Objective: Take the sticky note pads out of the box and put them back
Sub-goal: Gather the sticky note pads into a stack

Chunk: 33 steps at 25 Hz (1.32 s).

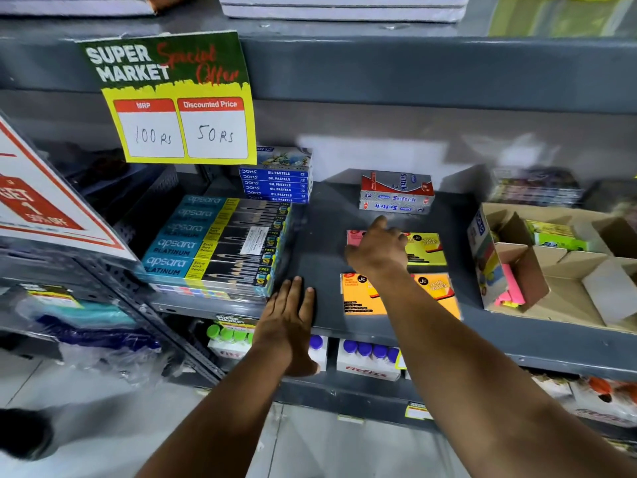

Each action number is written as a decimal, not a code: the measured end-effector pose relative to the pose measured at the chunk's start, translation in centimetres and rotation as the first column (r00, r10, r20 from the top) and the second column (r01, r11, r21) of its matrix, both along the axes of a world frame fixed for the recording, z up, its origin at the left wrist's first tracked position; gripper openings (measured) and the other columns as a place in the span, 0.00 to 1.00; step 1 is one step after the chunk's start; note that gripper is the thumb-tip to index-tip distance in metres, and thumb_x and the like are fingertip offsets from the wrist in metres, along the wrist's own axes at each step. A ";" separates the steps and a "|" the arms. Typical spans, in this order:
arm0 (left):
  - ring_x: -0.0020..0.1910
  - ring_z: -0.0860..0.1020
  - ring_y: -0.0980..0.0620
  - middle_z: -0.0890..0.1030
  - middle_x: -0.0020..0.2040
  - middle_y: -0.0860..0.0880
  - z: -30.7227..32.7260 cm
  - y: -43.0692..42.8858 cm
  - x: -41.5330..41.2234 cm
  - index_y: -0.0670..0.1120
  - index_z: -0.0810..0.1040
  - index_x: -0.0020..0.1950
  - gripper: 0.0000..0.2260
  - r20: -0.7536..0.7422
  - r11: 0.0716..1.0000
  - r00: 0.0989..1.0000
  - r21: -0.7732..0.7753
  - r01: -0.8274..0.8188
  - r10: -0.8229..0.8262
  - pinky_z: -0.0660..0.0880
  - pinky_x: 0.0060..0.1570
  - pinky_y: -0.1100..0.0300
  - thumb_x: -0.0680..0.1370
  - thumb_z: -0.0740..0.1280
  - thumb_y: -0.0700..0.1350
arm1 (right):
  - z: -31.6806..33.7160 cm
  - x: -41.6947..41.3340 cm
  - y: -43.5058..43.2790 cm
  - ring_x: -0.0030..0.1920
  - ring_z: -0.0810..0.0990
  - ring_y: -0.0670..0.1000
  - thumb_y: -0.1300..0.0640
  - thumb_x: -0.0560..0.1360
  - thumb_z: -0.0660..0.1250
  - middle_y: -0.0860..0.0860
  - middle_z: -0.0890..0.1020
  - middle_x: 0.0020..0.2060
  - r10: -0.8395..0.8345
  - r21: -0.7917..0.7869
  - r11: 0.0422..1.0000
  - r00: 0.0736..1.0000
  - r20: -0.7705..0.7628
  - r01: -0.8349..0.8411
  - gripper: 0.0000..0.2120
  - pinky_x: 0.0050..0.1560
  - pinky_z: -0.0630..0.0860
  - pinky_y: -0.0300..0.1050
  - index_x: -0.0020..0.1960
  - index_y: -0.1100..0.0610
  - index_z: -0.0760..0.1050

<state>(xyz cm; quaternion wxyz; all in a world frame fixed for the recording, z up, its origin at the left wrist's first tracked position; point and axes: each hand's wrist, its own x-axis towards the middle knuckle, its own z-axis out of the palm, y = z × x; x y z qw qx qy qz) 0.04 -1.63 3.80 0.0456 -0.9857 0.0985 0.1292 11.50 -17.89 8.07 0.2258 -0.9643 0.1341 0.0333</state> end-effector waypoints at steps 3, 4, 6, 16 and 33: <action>0.75 0.32 0.41 0.28 0.75 0.40 0.0 0.0 -0.1 0.43 0.30 0.74 0.59 0.001 1.000 1.000 -0.012 -0.003 0.003 0.35 0.71 0.52 0.66 0.71 0.66 | 0.0 -0.3 0.5 0.70 0.65 0.63 0.37 0.69 0.71 0.61 0.66 0.70 0.012 -0.041 0.999 1.000 -0.013 -0.013 0.47 0.62 0.71 0.57 0.77 0.56 0.53; 0.75 0.32 0.41 0.28 0.75 0.40 0.0 0.1 -0.2 0.44 0.30 0.74 0.59 0.011 1.000 1.000 -0.017 -0.004 0.004 0.35 0.71 0.52 0.66 0.71 0.65 | 0.5 -0.5 0.2 0.70 0.65 0.63 0.35 0.69 0.70 0.60 0.66 0.70 0.020 -0.065 0.998 1.000 0.006 -0.020 0.47 0.62 0.71 0.57 0.77 0.55 0.53; 0.75 0.33 0.41 0.29 0.75 0.41 -0.1 0.2 -0.4 0.44 0.30 0.74 0.59 0.032 1.000 0.999 -0.029 0.007 -0.006 0.35 0.70 0.53 0.67 0.71 0.65 | 2.0 -1.4 -1.3 0.69 0.67 0.62 0.35 0.70 0.69 0.60 0.68 0.69 0.040 -0.087 0.996 0.996 0.079 -0.033 0.44 0.60 0.72 0.57 0.76 0.56 0.55; 0.74 0.31 0.41 0.30 0.75 0.40 -0.3 0.1 -0.5 0.43 0.31 0.75 0.60 0.040 0.999 0.999 -0.039 0.017 -0.015 0.35 0.71 0.51 0.65 0.72 0.65 | 0.1 -9.5 -8.4 0.66 0.69 0.64 0.39 0.69 0.73 0.62 0.70 0.64 -0.073 -0.093 0.994 0.985 -0.155 0.059 0.39 0.60 0.72 0.57 0.70 0.58 0.62; 0.75 0.33 0.41 0.30 0.76 0.40 0.0 0.1 -0.4 0.44 0.32 0.75 0.59 0.021 0.999 1.000 -0.032 0.008 -0.008 0.38 0.74 0.50 0.66 0.73 0.64 | 3.0 -9.0 -4.2 0.56 0.77 0.65 0.43 0.67 0.73 0.59 0.70 0.60 0.030 -0.045 0.999 0.997 0.067 -0.027 0.36 0.50 0.75 0.53 0.67 0.57 0.63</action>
